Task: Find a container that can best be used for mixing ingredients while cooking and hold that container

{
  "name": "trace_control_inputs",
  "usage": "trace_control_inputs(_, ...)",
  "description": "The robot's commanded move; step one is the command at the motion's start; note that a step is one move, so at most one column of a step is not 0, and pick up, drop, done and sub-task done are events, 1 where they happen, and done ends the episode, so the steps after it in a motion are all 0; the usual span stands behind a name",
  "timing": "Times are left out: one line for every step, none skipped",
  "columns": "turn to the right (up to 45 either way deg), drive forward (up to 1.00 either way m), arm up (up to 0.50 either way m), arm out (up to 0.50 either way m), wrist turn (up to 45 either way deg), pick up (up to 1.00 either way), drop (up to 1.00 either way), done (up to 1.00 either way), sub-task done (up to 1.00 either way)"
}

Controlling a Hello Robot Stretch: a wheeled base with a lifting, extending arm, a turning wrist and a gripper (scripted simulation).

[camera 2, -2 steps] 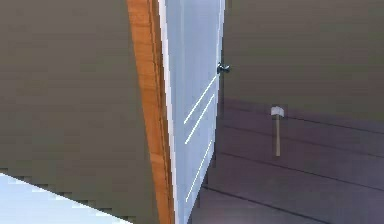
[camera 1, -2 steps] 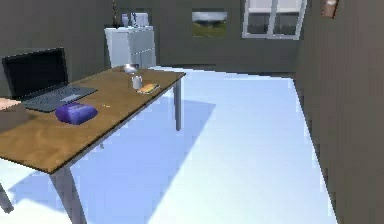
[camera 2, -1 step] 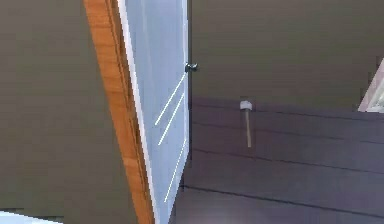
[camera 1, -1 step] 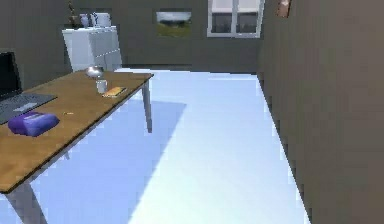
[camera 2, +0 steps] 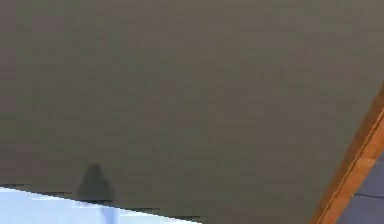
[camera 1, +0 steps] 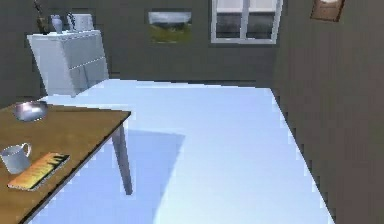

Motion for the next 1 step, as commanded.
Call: trace_control_inputs(3.0,0.00,0.00,0.00,0.0,0.00,0.00,0.00,0.00)
